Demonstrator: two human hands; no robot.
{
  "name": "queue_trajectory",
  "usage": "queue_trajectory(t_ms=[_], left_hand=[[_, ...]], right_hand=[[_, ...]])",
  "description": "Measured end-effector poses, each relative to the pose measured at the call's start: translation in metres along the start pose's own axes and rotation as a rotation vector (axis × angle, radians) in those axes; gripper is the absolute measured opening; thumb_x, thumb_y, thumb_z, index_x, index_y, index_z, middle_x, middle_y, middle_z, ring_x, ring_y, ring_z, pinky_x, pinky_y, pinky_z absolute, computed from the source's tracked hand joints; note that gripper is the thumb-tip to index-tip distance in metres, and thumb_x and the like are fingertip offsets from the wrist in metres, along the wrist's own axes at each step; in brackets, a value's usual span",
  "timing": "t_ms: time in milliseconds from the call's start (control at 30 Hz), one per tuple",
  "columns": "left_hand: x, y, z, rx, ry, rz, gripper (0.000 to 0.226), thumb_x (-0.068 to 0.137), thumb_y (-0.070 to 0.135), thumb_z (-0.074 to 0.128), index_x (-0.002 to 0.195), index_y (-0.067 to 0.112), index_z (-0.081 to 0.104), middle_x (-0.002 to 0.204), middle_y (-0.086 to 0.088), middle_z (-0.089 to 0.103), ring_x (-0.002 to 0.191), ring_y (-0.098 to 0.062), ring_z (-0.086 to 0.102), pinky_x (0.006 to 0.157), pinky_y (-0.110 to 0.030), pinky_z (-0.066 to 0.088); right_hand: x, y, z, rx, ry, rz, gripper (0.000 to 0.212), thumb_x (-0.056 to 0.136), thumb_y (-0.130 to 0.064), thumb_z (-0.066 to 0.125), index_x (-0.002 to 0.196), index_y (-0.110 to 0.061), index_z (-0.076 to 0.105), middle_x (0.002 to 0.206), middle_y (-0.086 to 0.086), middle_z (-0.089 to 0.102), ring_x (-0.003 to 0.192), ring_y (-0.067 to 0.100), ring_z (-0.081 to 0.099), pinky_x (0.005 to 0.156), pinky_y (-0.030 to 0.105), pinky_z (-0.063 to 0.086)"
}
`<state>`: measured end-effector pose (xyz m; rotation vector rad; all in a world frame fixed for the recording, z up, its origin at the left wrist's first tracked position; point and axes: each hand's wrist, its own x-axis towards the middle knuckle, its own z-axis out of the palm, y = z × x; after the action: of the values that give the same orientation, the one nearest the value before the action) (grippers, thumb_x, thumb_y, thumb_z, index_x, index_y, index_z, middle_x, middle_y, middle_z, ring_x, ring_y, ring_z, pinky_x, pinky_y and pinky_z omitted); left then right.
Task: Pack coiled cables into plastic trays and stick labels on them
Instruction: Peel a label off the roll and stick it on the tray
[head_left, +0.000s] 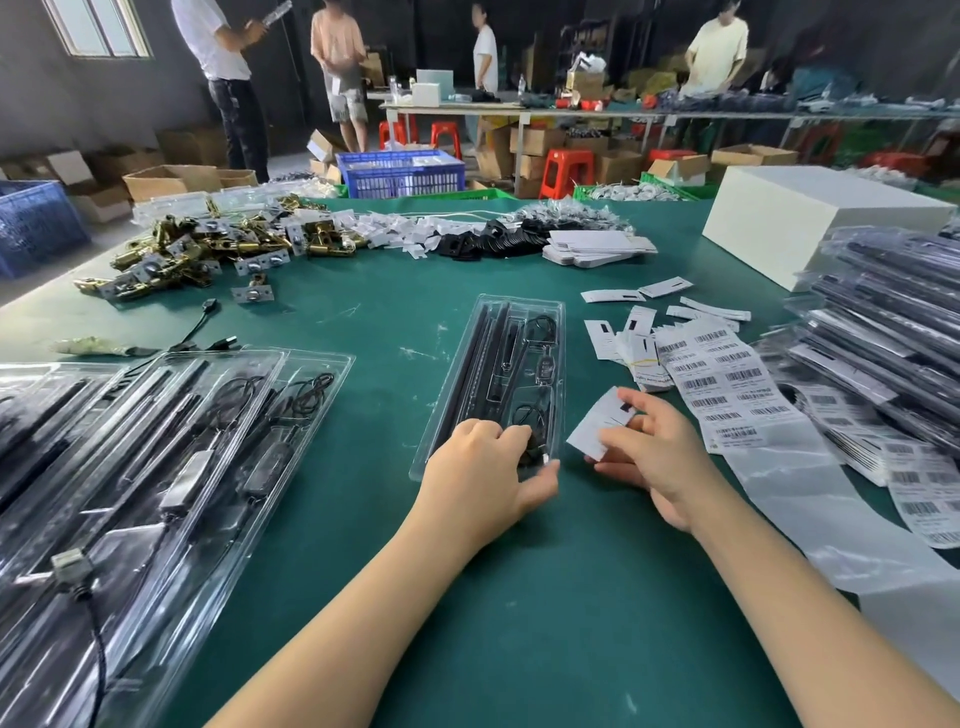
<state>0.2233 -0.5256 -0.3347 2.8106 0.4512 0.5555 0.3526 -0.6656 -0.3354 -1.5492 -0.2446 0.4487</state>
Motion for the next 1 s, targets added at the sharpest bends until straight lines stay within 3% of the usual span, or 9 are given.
queue_trajectory(t_ms=[233,367,600,800,1000], left_hand=[[-0.001,0.001,-0.002,-0.017,0.011,0.001,0.047,0.091,0.055,0.046,0.116,0.019,0.062,0.096,-0.002,0.064,0.102,-0.022,0.054,0.078,-0.034,0.049],[-0.001,0.001,-0.004,-0.014,0.008,-0.005,0.047,0.091,0.055,0.044,0.115,0.018,0.061,0.097,-0.002,0.064,0.101,-0.022,0.054,0.077,-0.032,0.047],[-0.001,0.003,-0.004,0.01,-0.016,-0.005,0.046,0.091,0.055,0.042,0.113,0.019,0.059,0.095,-0.001,0.06,0.099,-0.022,0.053,0.075,-0.033,0.046],[-0.002,0.004,-0.005,0.015,-0.018,-0.01,0.046,0.091,0.055,0.041,0.114,0.019,0.059,0.096,-0.002,0.06,0.1,-0.022,0.053,0.077,-0.032,0.046],[-0.002,0.003,-0.005,0.011,-0.012,-0.003,0.046,0.092,0.055,0.042,0.112,0.017,0.06,0.094,-0.003,0.06,0.098,-0.024,0.053,0.076,-0.033,0.046]], right_hand=[[-0.007,-0.004,0.002,-0.002,-0.231,0.082,0.051,0.089,0.004,0.061,0.132,-0.019,0.047,0.083,0.005,0.068,0.057,0.009,0.063,0.044,0.019,0.046],[-0.004,-0.008,0.011,0.02,-0.197,0.158,0.036,0.089,0.004,0.061,0.123,-0.006,0.055,0.084,0.004,0.07,0.054,0.006,0.064,0.043,0.017,0.045],[-0.005,-0.009,0.005,0.02,-0.247,0.235,0.031,0.089,0.004,0.06,0.114,-0.015,0.06,0.082,0.005,0.075,0.059,0.009,0.067,0.047,0.017,0.048],[-0.006,-0.016,-0.003,-0.029,-0.248,0.299,0.031,0.088,0.007,0.057,0.108,-0.015,0.064,0.07,0.002,0.073,0.048,0.008,0.062,0.041,0.015,0.043],[-0.011,-0.016,-0.012,-0.009,-0.477,0.361,0.034,0.089,0.005,0.056,0.113,-0.015,0.07,0.076,0.004,0.07,0.052,0.008,0.058,0.047,0.017,0.046]])
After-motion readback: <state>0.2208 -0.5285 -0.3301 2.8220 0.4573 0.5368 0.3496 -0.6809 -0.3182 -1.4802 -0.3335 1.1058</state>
